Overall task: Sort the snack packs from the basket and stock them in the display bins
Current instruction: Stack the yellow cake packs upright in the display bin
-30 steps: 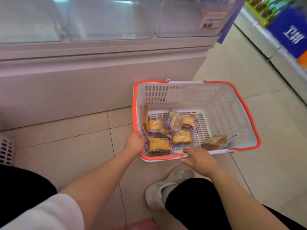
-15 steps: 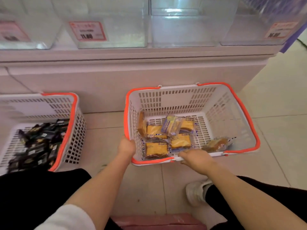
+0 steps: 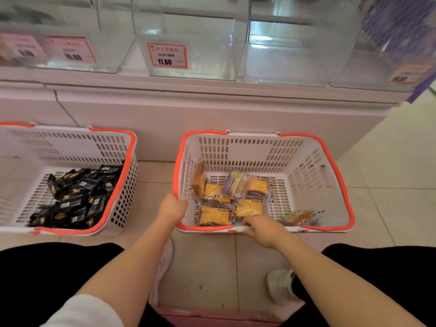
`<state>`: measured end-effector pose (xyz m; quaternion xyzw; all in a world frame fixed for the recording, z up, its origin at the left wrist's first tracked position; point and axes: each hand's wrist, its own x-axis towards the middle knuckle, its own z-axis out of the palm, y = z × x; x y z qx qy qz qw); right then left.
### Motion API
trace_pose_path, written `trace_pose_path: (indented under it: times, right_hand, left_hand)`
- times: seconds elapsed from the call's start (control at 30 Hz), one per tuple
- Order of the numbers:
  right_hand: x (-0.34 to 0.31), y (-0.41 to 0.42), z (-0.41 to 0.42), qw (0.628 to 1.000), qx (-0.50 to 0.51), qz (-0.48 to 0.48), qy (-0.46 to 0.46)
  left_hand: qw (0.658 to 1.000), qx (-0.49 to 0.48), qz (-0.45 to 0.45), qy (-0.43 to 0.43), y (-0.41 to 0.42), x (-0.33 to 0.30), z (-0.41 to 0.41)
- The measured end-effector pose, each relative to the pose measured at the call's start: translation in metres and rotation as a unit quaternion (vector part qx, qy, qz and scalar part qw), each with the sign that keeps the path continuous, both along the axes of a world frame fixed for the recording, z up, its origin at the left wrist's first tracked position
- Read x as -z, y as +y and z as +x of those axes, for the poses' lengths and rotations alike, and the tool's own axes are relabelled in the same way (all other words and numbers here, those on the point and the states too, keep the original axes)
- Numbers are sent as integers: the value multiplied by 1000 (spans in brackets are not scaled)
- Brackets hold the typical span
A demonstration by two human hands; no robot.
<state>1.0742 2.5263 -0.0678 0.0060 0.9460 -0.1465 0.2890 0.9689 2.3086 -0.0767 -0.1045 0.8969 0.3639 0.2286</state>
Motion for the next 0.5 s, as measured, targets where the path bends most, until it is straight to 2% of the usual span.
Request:
trace_pose_path:
  times: [0.1,0.23,0.3,0.5]
  right_hand:
    - [-23,8,-5,998,50,-19,40]
    - [-69,25,-26,979,109,-50,162]
    - [-94,35,-40,966,136,-55,213]
    - [-159,79,-92,919,184,-77,341]
  left_hand:
    - [996,14,-41,82,13,-25,1]
    - [973,92,63,204,44,-76,-9]
    - [956,141,65,249,58,-102,-23]
    - [907,255,75,326,113,-173,-82]
